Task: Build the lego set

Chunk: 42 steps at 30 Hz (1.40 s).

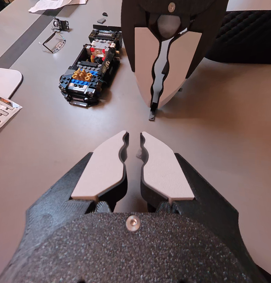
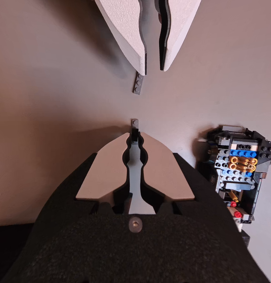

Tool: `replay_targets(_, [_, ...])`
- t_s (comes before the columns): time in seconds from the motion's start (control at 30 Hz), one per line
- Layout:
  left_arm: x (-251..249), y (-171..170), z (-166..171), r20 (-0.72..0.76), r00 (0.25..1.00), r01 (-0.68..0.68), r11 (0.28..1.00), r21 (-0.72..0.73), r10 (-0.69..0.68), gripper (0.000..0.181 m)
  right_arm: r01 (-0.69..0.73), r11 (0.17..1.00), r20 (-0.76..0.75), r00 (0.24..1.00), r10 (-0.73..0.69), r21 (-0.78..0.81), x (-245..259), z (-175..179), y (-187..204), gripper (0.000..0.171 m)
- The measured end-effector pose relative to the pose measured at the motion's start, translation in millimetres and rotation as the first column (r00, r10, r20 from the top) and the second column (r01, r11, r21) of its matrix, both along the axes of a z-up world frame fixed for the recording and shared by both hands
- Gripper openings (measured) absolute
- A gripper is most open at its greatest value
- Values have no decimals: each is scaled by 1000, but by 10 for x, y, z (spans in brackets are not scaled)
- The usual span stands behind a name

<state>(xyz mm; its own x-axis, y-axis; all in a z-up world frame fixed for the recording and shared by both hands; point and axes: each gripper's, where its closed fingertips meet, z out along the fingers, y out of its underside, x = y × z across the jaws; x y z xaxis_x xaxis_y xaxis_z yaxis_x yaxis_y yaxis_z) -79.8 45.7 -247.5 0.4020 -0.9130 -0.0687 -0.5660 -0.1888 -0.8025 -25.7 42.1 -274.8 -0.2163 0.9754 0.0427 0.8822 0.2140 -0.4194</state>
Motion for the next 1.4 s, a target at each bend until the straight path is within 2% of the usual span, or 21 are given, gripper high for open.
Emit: replay_targets(1.4, [51,-49,-43,8,1000,28,999,-30,-28,14,41,999,-78,996,-42,-20,36,56,-34,14])
